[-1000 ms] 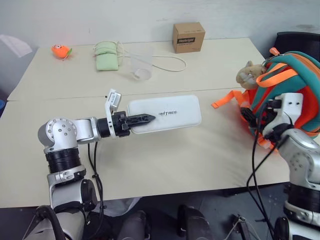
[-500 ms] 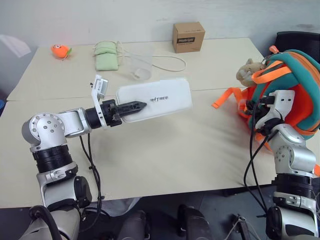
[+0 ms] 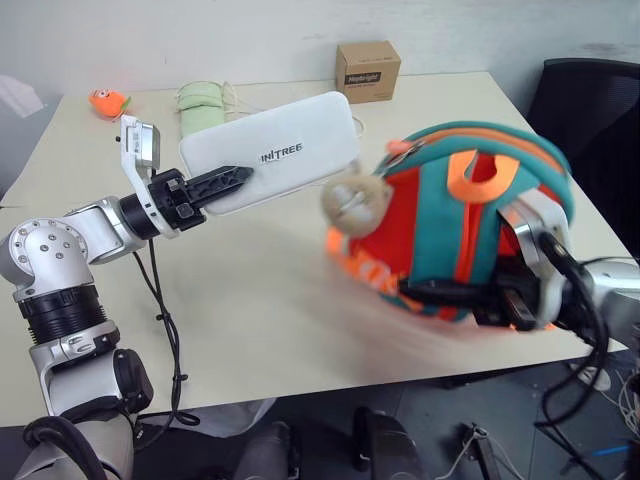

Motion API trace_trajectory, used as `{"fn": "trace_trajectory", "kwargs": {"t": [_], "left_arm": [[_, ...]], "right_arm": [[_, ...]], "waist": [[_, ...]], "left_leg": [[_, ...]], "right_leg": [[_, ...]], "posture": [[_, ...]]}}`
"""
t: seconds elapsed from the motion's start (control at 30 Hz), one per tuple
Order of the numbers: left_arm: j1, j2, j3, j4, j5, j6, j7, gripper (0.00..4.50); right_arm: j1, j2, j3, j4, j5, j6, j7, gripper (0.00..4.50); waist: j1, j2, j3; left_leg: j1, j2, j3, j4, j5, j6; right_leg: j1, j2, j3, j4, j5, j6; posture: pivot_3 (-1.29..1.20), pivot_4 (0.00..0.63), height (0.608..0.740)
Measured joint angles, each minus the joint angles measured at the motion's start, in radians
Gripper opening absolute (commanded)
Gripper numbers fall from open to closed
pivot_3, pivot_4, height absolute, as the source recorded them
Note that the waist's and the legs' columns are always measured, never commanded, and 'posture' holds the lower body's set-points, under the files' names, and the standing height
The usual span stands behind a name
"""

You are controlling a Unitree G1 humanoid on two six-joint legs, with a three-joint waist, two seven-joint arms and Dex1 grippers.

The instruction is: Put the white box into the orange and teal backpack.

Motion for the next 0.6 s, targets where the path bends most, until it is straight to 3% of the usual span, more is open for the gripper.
{"fn": "trace_trajectory", "kwargs": {"t": [0.17,0.37,0.47,0.6], "left_arm": [[0.008,0.030,0.000,-0.027,-0.064,0.001,-0.050,1.26],[0.021,0.097,0.008,-0.064,-0.144,-0.025,-0.137,1.26],[0.044,0.172,-0.022,-0.086,-0.132,-0.082,-0.198,1.26],[0.122,0.240,-0.152,-0.144,-0.024,-0.229,-0.299,1.26]], "right_arm": [[0.072,-0.074,-0.033,-0.010,0.045,0.015,0.025,0.03],[0.099,-0.085,-0.032,0.043,-0.023,-0.004,0.021,0.03],[0.100,-0.086,-0.032,0.056,-0.036,-0.006,0.022,0.03],[0.095,-0.086,-0.029,0.067,-0.064,-0.008,0.018,0.03]], "waist": [[0.016,-0.001,0.001],[0.020,-0.001,0.001],[0.020,-0.001,0.001],[0.021,-0.001,0.001]], "left_leg": [[0.000,0.000,-0.001,0.000,-0.001,-0.002],[0.000,0.000,-0.001,0.000,-0.001,-0.002],[0.000,0.000,0.000,0.000,-0.001,-0.002],[0.000,0.000,0.000,0.000,-0.003,-0.006]], "right_leg": [[0.000,0.000,0.005,0.000,0.000,0.000],[-0.001,-0.001,0.006,0.000,0.000,0.000],[-0.001,0.000,0.005,0.000,0.000,0.000],[0.000,-0.001,0.004,-0.001,0.000,0.000]], "posture": [[0.00,0.150,0.740],[0.00,0.150,0.740],[0.00,0.150,0.740],[0.00,0.150,0.740]]}}
